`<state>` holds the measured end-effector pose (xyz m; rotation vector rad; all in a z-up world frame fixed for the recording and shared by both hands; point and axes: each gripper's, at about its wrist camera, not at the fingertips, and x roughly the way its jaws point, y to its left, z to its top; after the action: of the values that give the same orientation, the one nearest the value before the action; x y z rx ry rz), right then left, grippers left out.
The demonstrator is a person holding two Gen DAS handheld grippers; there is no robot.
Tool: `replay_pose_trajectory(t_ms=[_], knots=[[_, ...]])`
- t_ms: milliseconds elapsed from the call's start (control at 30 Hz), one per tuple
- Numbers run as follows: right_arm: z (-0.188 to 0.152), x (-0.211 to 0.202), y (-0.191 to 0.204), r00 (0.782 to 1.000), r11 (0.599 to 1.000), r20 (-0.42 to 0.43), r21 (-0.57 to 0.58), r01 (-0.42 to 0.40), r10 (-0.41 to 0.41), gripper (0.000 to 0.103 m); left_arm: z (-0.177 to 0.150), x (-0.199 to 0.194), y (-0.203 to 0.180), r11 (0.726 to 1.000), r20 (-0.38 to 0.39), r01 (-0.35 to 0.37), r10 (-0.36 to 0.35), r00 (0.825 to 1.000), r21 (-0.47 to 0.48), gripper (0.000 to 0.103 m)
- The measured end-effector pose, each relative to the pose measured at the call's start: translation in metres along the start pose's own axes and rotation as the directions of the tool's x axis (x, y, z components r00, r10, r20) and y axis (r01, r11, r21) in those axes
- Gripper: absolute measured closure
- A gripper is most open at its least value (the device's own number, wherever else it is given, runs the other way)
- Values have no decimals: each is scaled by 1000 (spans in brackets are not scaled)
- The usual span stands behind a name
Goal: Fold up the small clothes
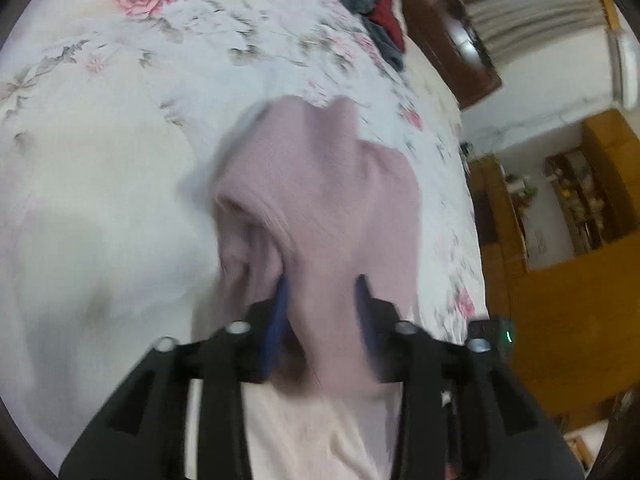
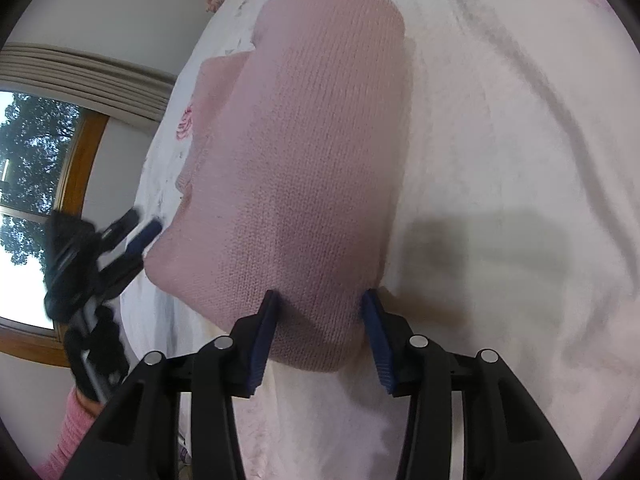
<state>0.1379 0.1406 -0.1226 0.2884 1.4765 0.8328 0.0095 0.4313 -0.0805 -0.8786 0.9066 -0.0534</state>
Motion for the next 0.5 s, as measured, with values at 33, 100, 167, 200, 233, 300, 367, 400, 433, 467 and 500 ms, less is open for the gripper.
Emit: replay_pose_trajectory(t_ms=[33, 100, 167, 200, 233, 300, 367, 400, 433, 467, 500], knots=[[-1, -1, 0, 1000, 1000, 0, 1, 0, 0, 58, -6, 0, -3, 1000, -14, -6, 6, 1000, 9, 58], [-3, -4, 1, 1000, 1000, 0, 1, 1, -1, 58, -14, 3, -4, 1000, -47, 22, -23, 999, -8, 58], [-4, -6, 1, 1000, 1000, -4, -3, 6, -6, 58, -17, 8, -3, 999, -61, 41, -42, 997, -18, 62], [-5, -6, 0, 1000, 1000, -5, -5, 9, -9, 58, -17, 12, -3, 1000, -67, 13, -13, 998, -10, 67], [-5, -6, 0, 1000, 1000, -5, -6, 11, -11, 58, -17, 15, -3, 1000, -73, -2, 1, 997, -7, 87], [-2, -6, 4, 1000, 1000, -5, -6, 11, -11, 58, -17, 17, 1, 999, -79, 0, -3, 997, -33, 96], [-1, -3, 13, 1000, 1000, -3, -12, 7, -7, 58, -17, 10, 5, 999, -54, -13, 11, 998, -41, 97], [-1, -4, 15, 1000, 1000, -3, -17, 0, 0, 58, -17, 5, 8, 999, -40, -35, 34, 999, -31, 97], [-2, -4, 16, 1000, 1000, -3, -19, -10, 10, 58, -17, 1, 11, 999, -30, -44, 43, 999, -27, 97], [-3, -7, 15, 1000, 1000, -3, -21, -21, 21, 58, -17, -3, 15, 999, -22, -41, 41, 999, -29, 98], [-4, -8, 15, 999, 999, -5, -23, -33, 33, 58, -18, -5, 23, 999, -22, -39, 38, 999, -38, 98]])
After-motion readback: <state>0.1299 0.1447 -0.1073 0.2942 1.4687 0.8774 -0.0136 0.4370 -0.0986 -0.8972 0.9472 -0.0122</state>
